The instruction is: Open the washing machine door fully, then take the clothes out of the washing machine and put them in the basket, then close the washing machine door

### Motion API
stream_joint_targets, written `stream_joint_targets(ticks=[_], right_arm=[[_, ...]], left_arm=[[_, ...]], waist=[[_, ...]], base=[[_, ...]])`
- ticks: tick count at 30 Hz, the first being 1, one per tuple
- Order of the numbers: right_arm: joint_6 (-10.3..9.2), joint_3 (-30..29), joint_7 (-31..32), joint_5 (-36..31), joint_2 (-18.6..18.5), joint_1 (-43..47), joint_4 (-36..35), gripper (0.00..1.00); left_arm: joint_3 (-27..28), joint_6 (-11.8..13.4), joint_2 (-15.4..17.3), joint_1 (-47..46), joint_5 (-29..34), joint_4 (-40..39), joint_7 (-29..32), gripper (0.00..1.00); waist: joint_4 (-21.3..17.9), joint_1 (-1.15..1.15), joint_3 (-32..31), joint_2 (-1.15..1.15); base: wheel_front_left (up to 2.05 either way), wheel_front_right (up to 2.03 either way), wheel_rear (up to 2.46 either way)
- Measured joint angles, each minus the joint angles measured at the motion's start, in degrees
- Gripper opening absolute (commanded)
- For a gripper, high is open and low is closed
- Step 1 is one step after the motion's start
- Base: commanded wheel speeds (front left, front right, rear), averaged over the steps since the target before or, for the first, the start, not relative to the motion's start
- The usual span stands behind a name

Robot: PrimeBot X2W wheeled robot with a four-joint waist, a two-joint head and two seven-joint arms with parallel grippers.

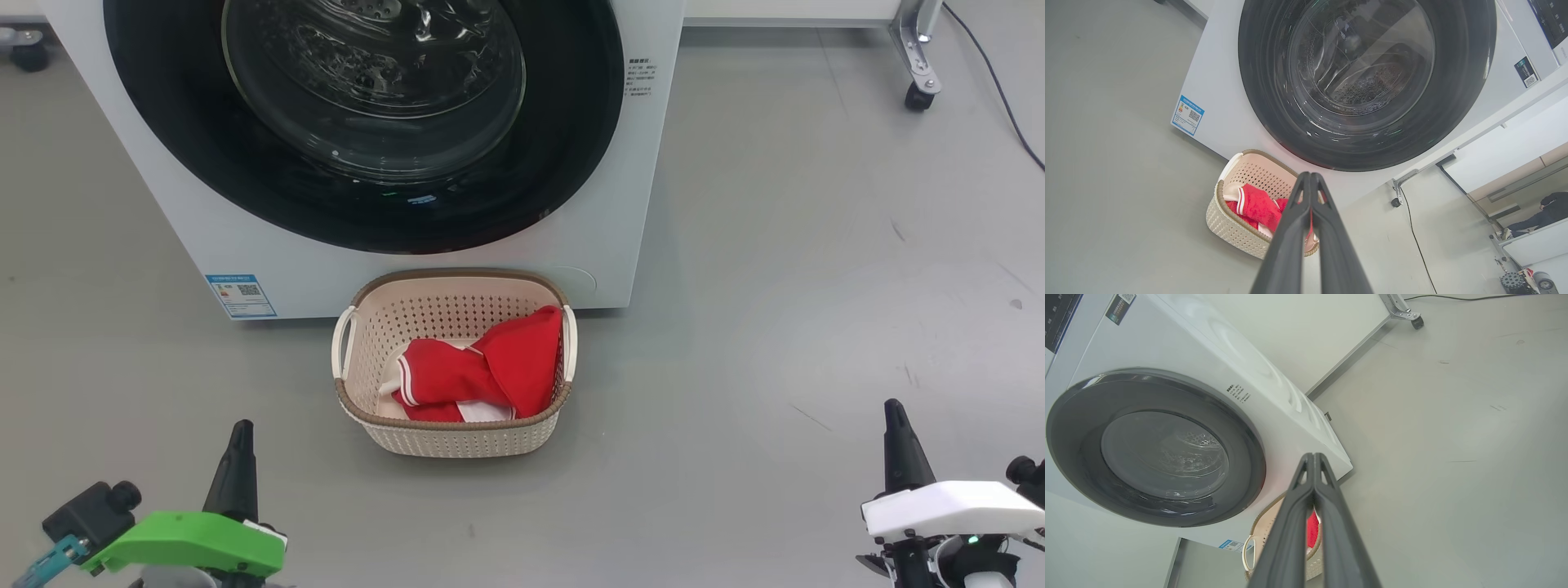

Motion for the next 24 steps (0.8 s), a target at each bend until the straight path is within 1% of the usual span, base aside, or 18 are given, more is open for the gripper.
stream_joint_targets(ticks=[9, 11, 15, 17, 21, 23, 24], right_arm=[[0.69, -0.9, 1.5, 7.0, 0.0, -1.3, 1.5, 0.0], [1.15, -1.1, 1.8, 8.5, 0.0, -1.4, 1.9, 0.0], [1.29, -1.5, 2.4, 11.7, 0.0, -2.0, 2.6, 0.0], [1.69, -1.7, 2.5, 13.3, 0.0, -2.4, 2.9, 0.0], [2.14, -2.2, 3.1, 16.4, 0.0, -2.9, 3.6, 0.0], [2.18, -2.3, 3.5, 17.1, 0.0, -3.1, 3.8, 0.0], [2.2, -2.5, 3.7, 18.6, 0.0, -3.5, 4.1, 0.0]], left_arm=[[1.6, -0.5, 0.0, -0.2, -6.2, 0.8, 1.5, 0.0], [1.8, -0.5, 0.0, -0.2, -8.1, 1.1, 2.0, 0.0], [2.4, -0.6, 0.0, -0.3, -10.9, 1.5, 2.5, 0.0], [2.9, -1.0, 0.0, -0.5, -12.3, 1.6, 3.0, 0.0], [3.6, -1.1, -0.1, -0.8, -15.3, 1.9, 3.7, 0.0], [3.7, -1.1, -0.1, -0.8, -15.8, 1.9, 3.9, 0.0], [3.9, -1.3, -0.1, -0.8, -17.0, 2.1, 4.1, 0.0]], waist=[[-0.5, 0.0, -0.4, 0.0], [-0.7, 0.0, -0.5, 0.0], [-0.9, 0.0, -0.6, 0.0], [-1.0, 0.0, -0.7, 0.0], [-1.3, 0.0, -0.9, 0.0], [-1.3, 0.0, -1.0, 0.0], [-1.4, 0.0, -1.0, 0.0]], base=[[0.0, 0.0, 0.0], [0.0, 0.0, 0.0], [0.0, 0.0, 0.0], [0.0, 0.0, 0.0], [0.0, 0.0, 0.0], [0.0, 0.0, 0.0], [0.0, 0.0, 0.0]])
